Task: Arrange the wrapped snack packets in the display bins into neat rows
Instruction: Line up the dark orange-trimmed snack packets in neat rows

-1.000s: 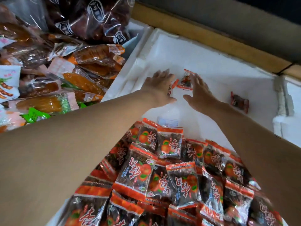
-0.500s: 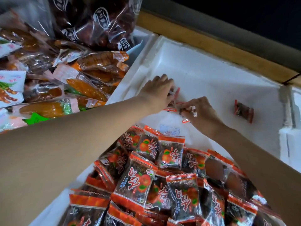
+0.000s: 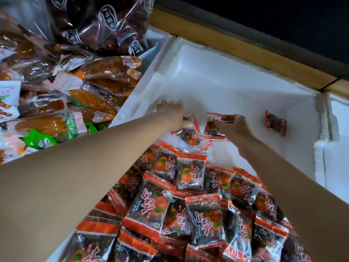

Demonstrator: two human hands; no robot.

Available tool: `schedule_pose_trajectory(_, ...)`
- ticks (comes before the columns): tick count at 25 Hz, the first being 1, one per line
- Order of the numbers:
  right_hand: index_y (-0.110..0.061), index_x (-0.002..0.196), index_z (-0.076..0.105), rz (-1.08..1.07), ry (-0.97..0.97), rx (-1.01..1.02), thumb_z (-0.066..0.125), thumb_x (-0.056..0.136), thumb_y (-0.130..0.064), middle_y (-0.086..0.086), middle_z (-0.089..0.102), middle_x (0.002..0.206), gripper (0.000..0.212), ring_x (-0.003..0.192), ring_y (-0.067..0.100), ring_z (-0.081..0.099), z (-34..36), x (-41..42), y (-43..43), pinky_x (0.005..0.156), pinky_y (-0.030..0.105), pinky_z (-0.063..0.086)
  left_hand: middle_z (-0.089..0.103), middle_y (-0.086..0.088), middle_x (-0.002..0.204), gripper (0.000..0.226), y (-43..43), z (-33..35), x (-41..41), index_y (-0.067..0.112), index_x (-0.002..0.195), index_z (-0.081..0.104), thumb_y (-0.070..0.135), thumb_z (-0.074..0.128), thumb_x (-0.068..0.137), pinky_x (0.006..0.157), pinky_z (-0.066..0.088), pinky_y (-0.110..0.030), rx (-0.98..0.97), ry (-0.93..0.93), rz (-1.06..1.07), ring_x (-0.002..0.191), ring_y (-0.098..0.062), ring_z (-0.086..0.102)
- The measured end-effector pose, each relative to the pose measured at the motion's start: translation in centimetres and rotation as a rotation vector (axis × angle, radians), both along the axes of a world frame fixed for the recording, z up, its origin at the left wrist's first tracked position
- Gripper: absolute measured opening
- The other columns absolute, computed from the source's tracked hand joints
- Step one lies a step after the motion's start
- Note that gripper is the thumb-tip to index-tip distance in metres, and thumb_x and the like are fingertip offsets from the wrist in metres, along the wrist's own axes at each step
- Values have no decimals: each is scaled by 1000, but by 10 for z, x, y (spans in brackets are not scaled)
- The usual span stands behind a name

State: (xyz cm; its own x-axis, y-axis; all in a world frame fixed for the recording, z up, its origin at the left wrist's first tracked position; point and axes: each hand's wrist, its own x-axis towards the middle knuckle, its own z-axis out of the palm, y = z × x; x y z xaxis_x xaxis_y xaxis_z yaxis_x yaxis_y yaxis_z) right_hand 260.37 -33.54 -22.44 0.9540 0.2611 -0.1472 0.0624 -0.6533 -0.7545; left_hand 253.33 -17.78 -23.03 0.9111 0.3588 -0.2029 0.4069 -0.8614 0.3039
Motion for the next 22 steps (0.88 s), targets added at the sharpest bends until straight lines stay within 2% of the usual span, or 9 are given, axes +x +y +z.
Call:
schedule_pose_trajectory(2, -8, 102, 62, 1, 14, 0, 68, 84, -22, 5, 61, 92, 23, 83, 20, 55, 0, -3, -3, 57, 24, 38, 54, -14, 126, 45, 1, -1, -6, 5, 115, 47, 46, 50, 95, 100, 34, -40, 54, 100, -12, 120, -33, 45)
schedule_pose_trajectory(5, -12, 106, 59, -51, -58, -1, 65, 86, -21, 1, 61, 92, 22, 83, 17, 56, 6, -8, -9, 57, 21, 41, 55, -12, 100, 47, -5, 4, -18, 6, 100, 47, 53, 42, 95, 84, 35, -34, 37, 171, -118, 94, -26, 48)
schedule_pose_trajectory(8, -17, 98, 57, -112, -133, 148, 67, 86, -21, 0, 64, 94, 17, 87, 19, 62, 21, -14, -13, 76, 33, 54, 56, -13, 93, 33, -11, 8, -26, 7, 100, 37, 37, 49, 97, 71, 43, -32, -363, -229, 49, 80, -24, 53)
schedule_pose_trajectory(10, -15, 97, 57, -61, -62, 268, 67, 86, -19, 2, 64, 92, 15, 84, 17, 63, 32, -20, -11, 76, 32, 55, 52, -10, 95, 31, -13, 15, -27, 6, 99, 34, 33, 50, 97, 79, 53, -40, -683, -494, 286, 90, -31, 61)
schedule_pose_trajectory(13, -11, 96, 59, 121, 107, 338, 66, 86, -12, 3, 63, 84, 12, 74, 11, 62, 46, -39, -3, 63, 17, 53, 50, -3, 121, 46, -25, 29, -34, 10, 123, 44, 49, 37, 99, 100, 46, -42, -1017, -444, 397, 115, -24, 55)
schedule_pose_trajectory(15, -6, 97, 59, 180, 130, 388, 66, 84, -8, 3, 62, 82, 15, 71, 9, 61, 49, -50, 3, 61, 14, 54, 56, 1, 126, 47, -31, 35, -45, 13, 126, 47, 49, 45, 96, 102, 45, -38, -1181, -360, 302, 115, -17, 56)
schedule_pose_trajectory(17, -5, 103, 56, 161, 125, 451, 66, 85, -8, 6, 62, 87, 22, 72, 11, 63, 49, -53, 7, 60, 15, 54, 64, -6, 120, 33, -33, 34, -57, 15, 118, 53, 30, 63, 91, 99, 49, -37, -1240, -375, 194, 109, -17, 62)
schedule_pose_trajectory(19, -7, 108, 50, 122, 62, 457, 64, 88, -16, 3, 60, 88, 26, 70, 12, 63, 45, -48, 7, 63, 20, 55, 64, -5, 118, 37, -31, 33, -64, 15, 121, 54, 20, 68, 87, 95, 50, -29, -1168, -440, 188, 105, -13, 63)
schedule_pose_trajectory(22, -14, 113, 53, 219, -137, 54, 64, 87, -25, -3, 60, 95, 30, 75, 13, 58, 26, -32, -3, 73, 27, 46, 62, -4, 117, 40, -21, 33, -70, 14, 121, 52, 19, 70, 85, 92, 52, -25, -1071, -545, 262, 99, -9, 63)
